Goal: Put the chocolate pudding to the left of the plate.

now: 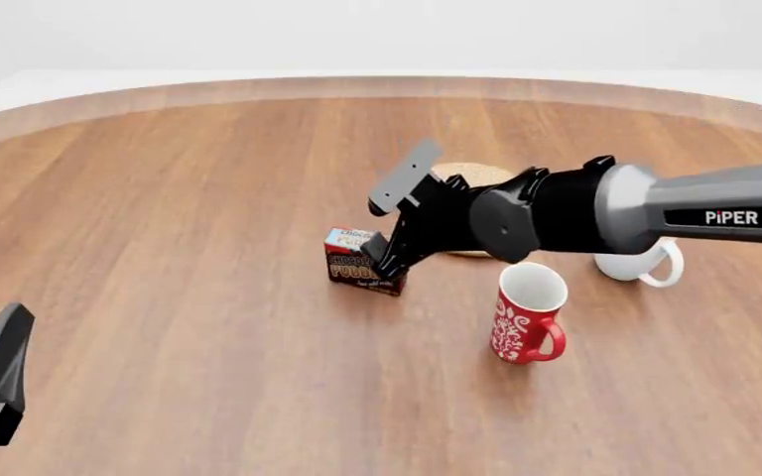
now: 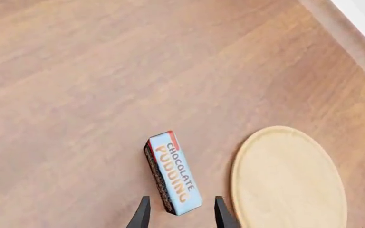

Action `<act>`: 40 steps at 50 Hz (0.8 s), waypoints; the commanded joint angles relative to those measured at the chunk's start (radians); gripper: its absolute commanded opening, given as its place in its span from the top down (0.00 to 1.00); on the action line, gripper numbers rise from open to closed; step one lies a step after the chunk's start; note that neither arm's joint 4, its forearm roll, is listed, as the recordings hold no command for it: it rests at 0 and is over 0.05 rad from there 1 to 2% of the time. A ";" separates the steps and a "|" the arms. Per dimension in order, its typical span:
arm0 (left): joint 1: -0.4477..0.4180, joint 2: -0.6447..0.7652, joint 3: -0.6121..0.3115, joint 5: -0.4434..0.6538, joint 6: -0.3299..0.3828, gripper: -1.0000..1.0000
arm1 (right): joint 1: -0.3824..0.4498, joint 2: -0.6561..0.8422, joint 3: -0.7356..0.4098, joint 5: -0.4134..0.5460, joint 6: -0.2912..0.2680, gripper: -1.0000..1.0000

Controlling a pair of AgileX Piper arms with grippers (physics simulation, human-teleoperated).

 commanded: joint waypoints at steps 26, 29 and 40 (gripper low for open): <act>0.000 0.000 0.000 0.000 0.000 0.00 | -0.043 0.100 -0.004 -0.053 0.013 0.00; 0.000 0.000 0.000 0.000 0.000 0.00 | -0.042 0.106 -0.010 -0.053 0.013 0.00; 0.000 0.000 0.000 0.000 0.000 0.00 | -0.040 0.137 -0.024 -0.062 0.012 0.00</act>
